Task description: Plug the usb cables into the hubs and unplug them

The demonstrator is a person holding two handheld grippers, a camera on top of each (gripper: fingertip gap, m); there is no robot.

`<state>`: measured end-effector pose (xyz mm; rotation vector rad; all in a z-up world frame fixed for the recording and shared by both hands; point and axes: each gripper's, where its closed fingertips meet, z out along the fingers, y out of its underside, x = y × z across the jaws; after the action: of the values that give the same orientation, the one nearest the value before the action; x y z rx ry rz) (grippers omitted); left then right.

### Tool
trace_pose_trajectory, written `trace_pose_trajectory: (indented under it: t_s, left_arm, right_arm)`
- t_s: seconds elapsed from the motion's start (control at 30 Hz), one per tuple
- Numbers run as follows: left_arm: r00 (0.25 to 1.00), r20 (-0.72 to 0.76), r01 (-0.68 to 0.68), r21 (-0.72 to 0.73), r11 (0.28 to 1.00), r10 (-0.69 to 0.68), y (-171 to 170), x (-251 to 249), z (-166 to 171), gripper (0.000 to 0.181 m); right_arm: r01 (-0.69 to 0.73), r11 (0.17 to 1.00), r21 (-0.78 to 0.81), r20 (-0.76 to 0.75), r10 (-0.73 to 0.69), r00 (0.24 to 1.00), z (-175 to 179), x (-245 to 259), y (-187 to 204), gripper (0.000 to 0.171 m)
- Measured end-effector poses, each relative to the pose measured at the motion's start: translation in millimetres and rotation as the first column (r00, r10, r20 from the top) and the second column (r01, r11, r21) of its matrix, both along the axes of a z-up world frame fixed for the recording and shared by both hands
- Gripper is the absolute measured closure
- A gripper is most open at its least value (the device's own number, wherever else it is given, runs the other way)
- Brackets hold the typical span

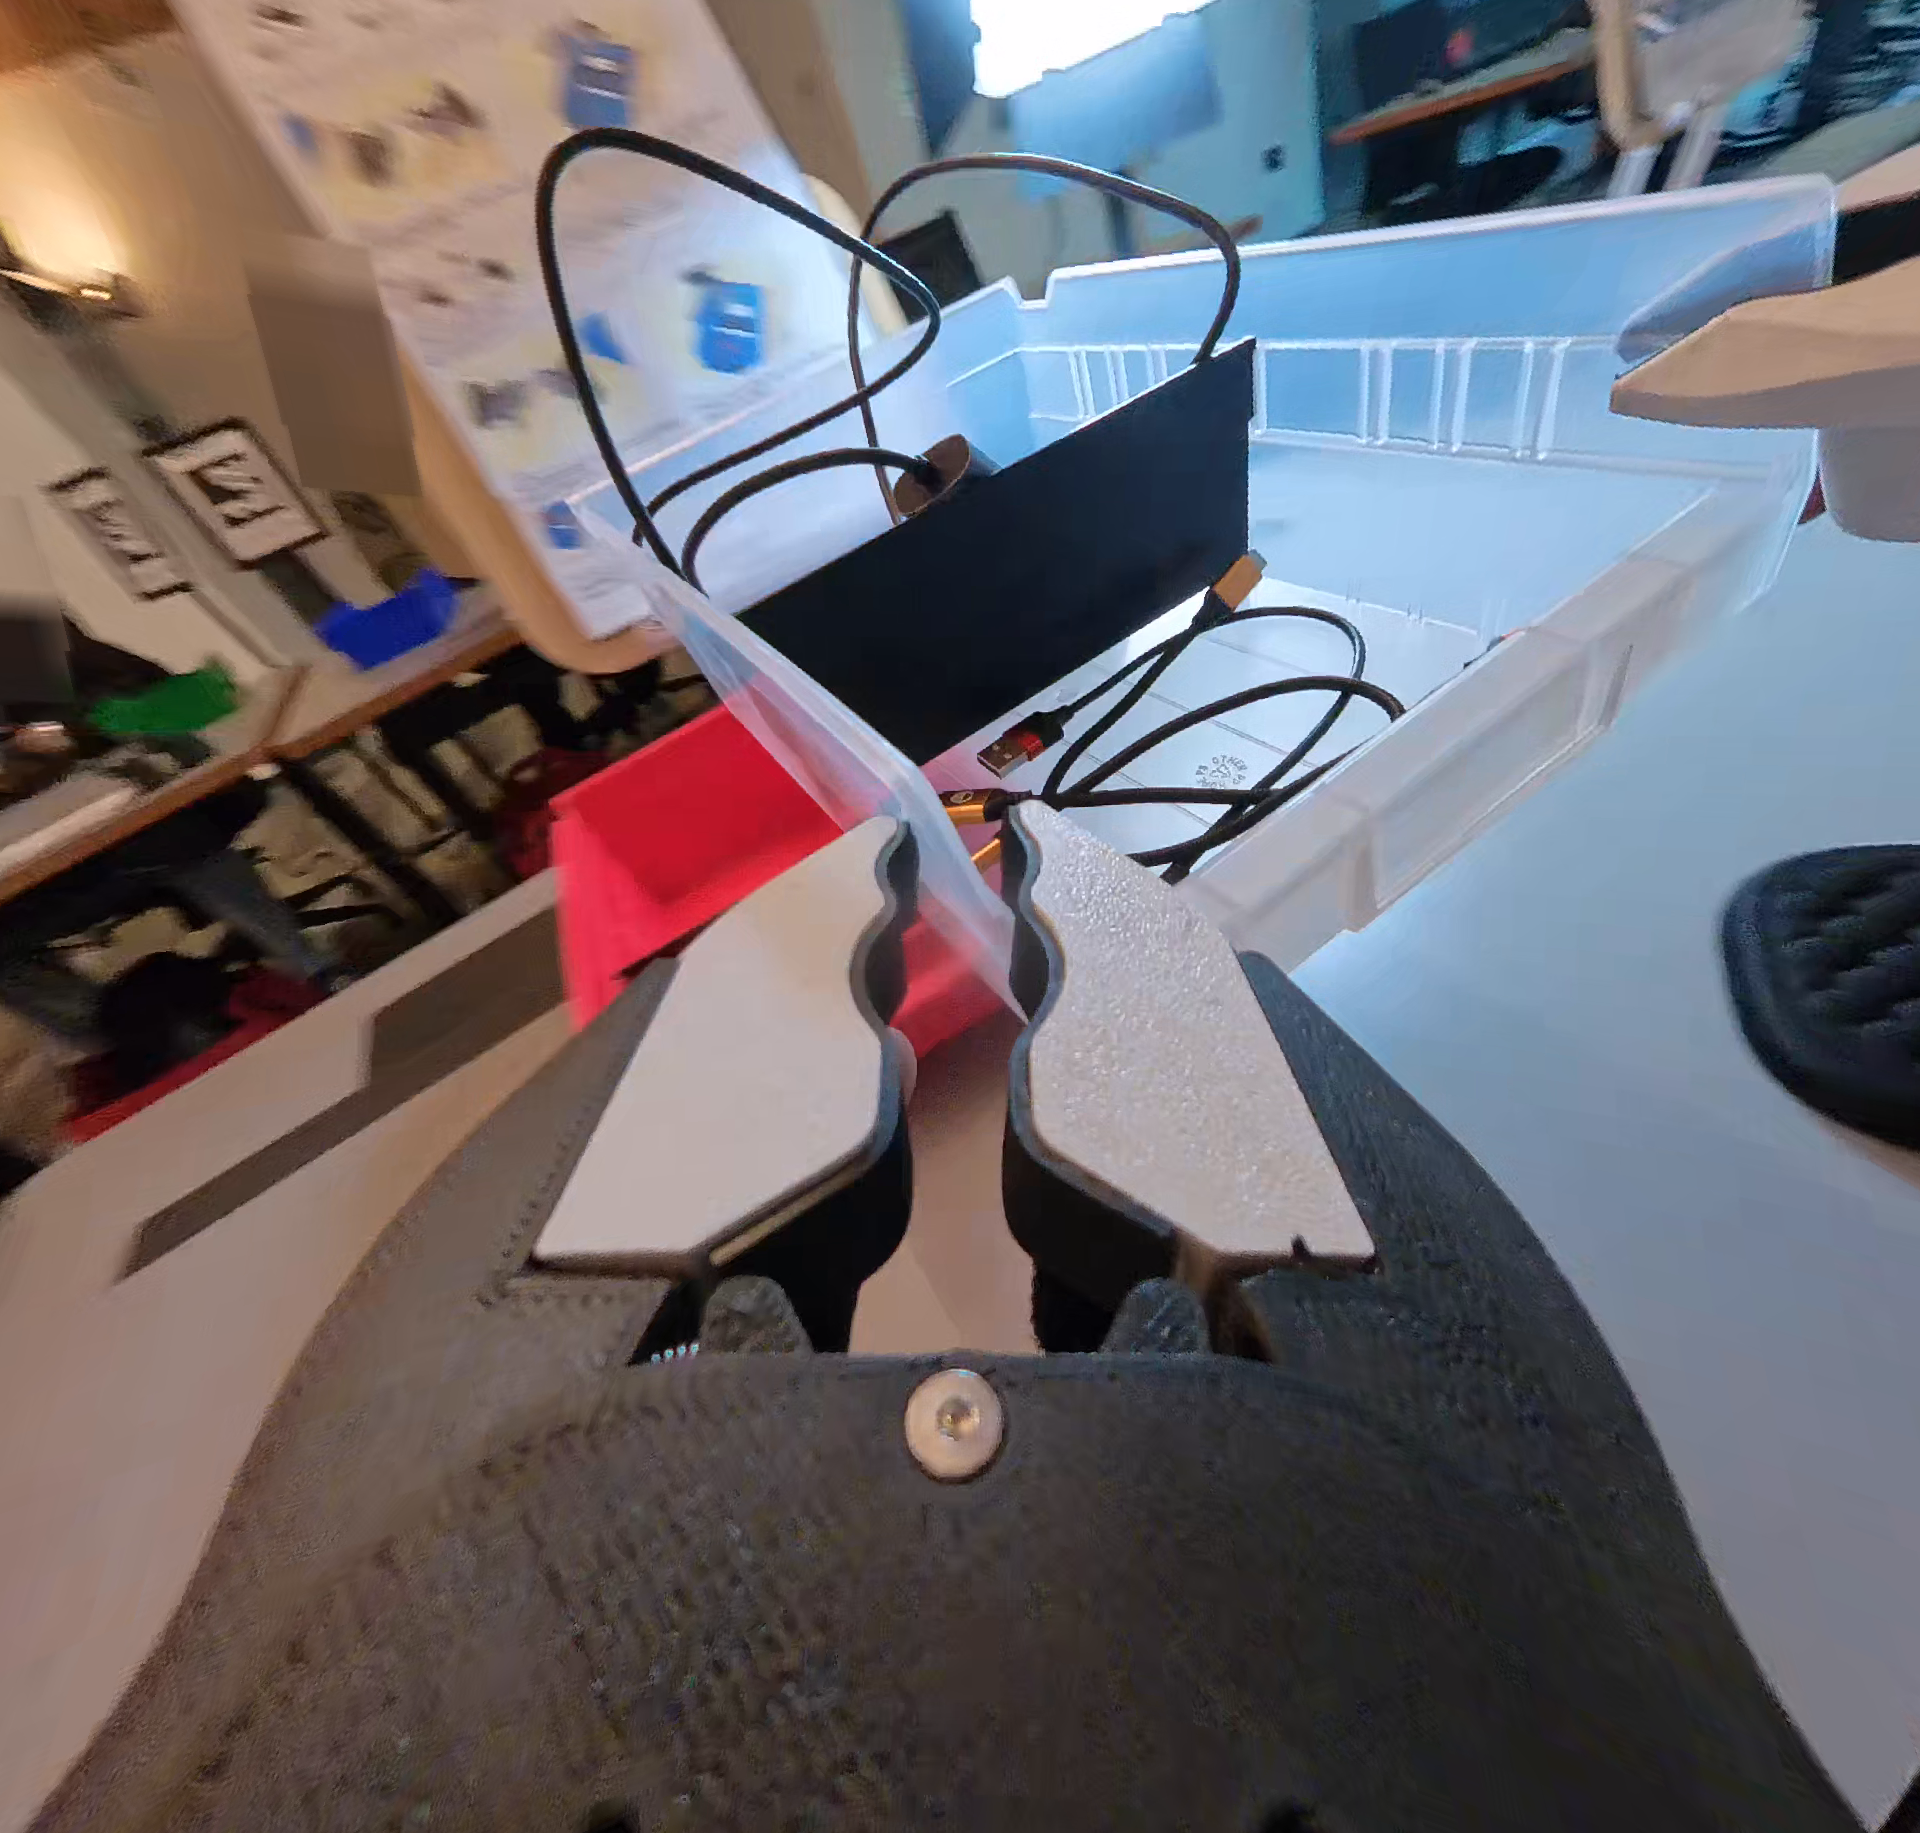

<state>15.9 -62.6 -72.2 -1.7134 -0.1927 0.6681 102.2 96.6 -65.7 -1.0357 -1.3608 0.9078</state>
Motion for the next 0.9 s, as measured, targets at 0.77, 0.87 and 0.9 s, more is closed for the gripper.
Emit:
trace_pose_trajectory:
  t_s: [0.77, 0.87, 0.9]
  left_arm:
    - [0.891, 0.108, -0.443, 0.005, 0.896, 0.44, -259, -176, -120, 0.169]
    - [0.873, 0.204, -0.446, -0.037, 0.894, 0.444, -254, -191, -131, 0.169]
    - [0.864, 0.249, -0.43, -0.088, 0.898, 0.438, -253, -195, -137, 0.164]
  right_arm:
    - [-0.41, 0.908, -0.089, 0.14, 0.419, 0.897, -131, -242, -238, 0.154]
    - [-0.457, 0.886, -0.081, 0.26, 0.462, 0.848, -142, -245, -234, 0.147]
    - [-0.482, 0.871, -0.089, 0.305, 0.485, 0.82, -144, -244, -233, 0.142]
